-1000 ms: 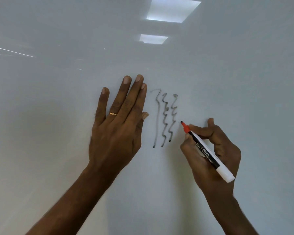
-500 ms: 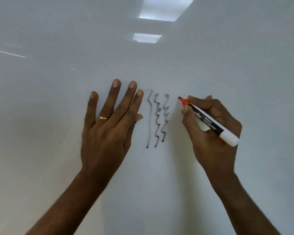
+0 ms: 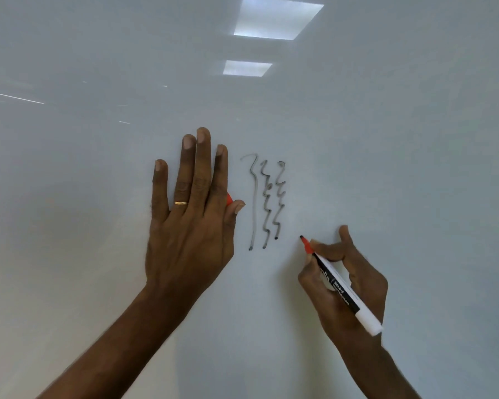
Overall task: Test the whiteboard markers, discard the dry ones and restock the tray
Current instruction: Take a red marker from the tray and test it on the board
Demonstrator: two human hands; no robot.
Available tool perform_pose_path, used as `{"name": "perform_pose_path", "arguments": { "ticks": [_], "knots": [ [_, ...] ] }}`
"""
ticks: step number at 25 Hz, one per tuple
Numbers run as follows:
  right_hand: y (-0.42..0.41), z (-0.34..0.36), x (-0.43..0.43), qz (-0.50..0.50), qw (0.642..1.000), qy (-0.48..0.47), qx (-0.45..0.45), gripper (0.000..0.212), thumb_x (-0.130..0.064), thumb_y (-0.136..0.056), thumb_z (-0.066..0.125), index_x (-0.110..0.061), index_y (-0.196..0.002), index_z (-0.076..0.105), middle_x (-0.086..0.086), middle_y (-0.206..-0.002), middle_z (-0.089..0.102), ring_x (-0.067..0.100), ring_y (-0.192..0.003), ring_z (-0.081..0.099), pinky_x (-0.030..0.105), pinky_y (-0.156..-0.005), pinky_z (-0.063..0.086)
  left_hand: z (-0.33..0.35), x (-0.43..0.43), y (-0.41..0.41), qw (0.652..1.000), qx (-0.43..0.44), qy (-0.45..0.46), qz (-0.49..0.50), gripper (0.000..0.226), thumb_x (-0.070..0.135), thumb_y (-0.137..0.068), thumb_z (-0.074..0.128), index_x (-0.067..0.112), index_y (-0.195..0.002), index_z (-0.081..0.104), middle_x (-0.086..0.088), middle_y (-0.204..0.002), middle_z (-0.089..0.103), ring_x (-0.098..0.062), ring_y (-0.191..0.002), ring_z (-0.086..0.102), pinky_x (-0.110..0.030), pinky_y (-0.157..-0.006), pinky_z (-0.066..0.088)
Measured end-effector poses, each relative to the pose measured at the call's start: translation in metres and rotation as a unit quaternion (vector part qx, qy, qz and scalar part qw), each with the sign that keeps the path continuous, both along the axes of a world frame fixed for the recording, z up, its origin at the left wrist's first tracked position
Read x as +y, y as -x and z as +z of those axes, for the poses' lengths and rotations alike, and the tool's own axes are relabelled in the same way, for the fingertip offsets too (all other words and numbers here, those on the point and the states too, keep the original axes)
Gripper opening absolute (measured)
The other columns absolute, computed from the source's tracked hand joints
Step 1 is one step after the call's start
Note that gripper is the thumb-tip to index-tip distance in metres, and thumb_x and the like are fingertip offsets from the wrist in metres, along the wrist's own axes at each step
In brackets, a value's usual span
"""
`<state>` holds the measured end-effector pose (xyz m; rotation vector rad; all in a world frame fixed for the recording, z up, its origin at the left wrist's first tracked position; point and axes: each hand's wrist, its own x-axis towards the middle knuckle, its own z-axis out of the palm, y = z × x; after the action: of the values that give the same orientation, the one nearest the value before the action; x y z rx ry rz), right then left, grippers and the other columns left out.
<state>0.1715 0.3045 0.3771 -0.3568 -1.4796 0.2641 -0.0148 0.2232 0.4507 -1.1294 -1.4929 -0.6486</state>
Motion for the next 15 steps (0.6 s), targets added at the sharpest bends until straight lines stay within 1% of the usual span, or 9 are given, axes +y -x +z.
{"name": "perform_pose_path", "arguments": {
  "ticks": [2,4,5,7,8,10,11,13,15],
  "knots": [
    [-0.003,-0.003,-0.004,0.005,1.0,0.018,-0.005,0.021,0.012,-0.076,0.077,-0.001,-0.091,0.071,-0.006,-0.084,0.071,0.003,-0.095,0.063,0.053,-0.112,0.042,0.0,-0.001,-0.001,1.0,-0.001,0.002,-0.004,0.063,0.037,-0.11,0.023,0.003,-0.16,0.008,-0.018,-0.166,-0.008,-0.035,-0.157,0.002,-0.057,-0.125,0.011],
    [-0.007,0.002,-0.009,0.037,0.998,0.058,0.001,0.019,0.0,-0.08,0.075,-0.008,-0.096,0.073,-0.01,-0.084,0.073,-0.008,-0.091,0.067,0.043,-0.118,0.037,-0.001,-0.003,-0.002,1.0,-0.005,0.012,-0.019,0.066,0.034,-0.106,0.027,0.003,-0.16,0.007,-0.018,-0.168,-0.005,-0.033,-0.157,-0.001,-0.058,-0.125,0.01],
    [-0.009,0.005,-0.012,0.062,0.995,0.075,0.002,0.019,-0.004,-0.082,0.073,-0.014,-0.098,0.073,-0.009,-0.083,0.074,-0.007,-0.087,0.068,0.039,-0.12,0.035,-0.002,-0.004,-0.002,1.0,-0.002,0.015,-0.02,0.066,0.032,-0.105,0.028,0.002,-0.16,0.007,-0.018,-0.168,-0.004,-0.032,-0.157,-0.001,-0.058,-0.125,0.009],
    [-0.012,0.011,-0.02,0.1,0.991,0.094,0.005,0.018,-0.005,-0.085,0.072,-0.019,-0.096,0.071,-0.004,-0.079,0.074,0.004,-0.078,0.07,0.036,-0.119,0.035,-0.003,-0.003,-0.001,1.0,0.014,0.007,-0.014,0.063,0.027,-0.106,0.029,0.0,-0.16,0.009,-0.018,-0.168,0.0,-0.032,-0.157,0.0,-0.059,-0.125,0.009],
    [-0.014,0.013,-0.025,0.115,0.988,0.107,0.014,0.018,-0.003,-0.087,0.074,-0.018,-0.095,0.07,-0.001,-0.078,0.073,0.01,-0.077,0.07,0.037,-0.115,0.042,-0.004,-0.003,-0.001,1.0,0.022,-0.001,-0.012,0.061,0.027,-0.108,0.029,0.0,-0.159,0.012,-0.019,-0.168,0.003,-0.033,-0.157,0.003,-0.06,-0.125,0.011],
    [-0.017,0.018,-0.036,0.138,0.98,0.136,0.034,0.019,-0.002,-0.088,0.074,-0.018,-0.094,0.066,0.003,-0.078,0.071,0.017,-0.078,0.071,0.037,-0.09,0.058,-0.004,-0.001,0.001,0.999,0.037,-0.021,-0.028,0.055,0.028,-0.111,0.033,0.0,-0.157,0.024,-0.019,-0.167,0.014,-0.036,-0.156,0.012,-0.06,-0.124,0.017],
    [-0.018,0.021,-0.041,0.145,0.978,0.143,0.042,0.018,-0.004,-0.088,0.073,-0.018,-0.093,0.063,0.006,-0.078,0.07,0.02,-0.076,0.071,0.035,-0.079,0.059,-0.005,0.0,0.003,0.997,0.043,-0.034,-0.049,0.052,0.029,-0.111,0.038,0.001,-0.155,0.032,-0.019,-0.165,0.023,-0.037,-0.154,0.018,-0.06,-0.123,0.02],
    [-0.022,0.024,-0.048,0.159,0.973,0.154,0.058,0.016,-0.01,-0.086,0.073,-0.017,-0.092,0.06,0.008,-0.078,0.069,0.024,-0.074,0.071,0.026,-0.071,0.057,-0.009,0.002,0.007,0.99,0.052,-0.074,-0.109,0.044,0.027,-0.108,0.05,0.005,-0.147,0.05,-0.02,-0.15,0.05,-0.039,-0.147,0.036,-0.06,-0.12,0.028],
    [-0.025,0.029,-0.053,0.174,0.968,0.168,0.065,0.013,-0.015,-0.085,0.074,-0.017,-0.091,0.064,0.005,-0.081,0.07,0.024,-0.075,0.07,0.024,-0.071,0.056,-0.013,0.003,0.011,0.977,0.045,-0.12,-0.168,0.036,0.024,-0.104,0.06,0.01,-0.137,0.063,-0.017,-0.12,0.067,-0.035,-0.132,0.052,-0.059,-0.116,0.035]
  ]
}}
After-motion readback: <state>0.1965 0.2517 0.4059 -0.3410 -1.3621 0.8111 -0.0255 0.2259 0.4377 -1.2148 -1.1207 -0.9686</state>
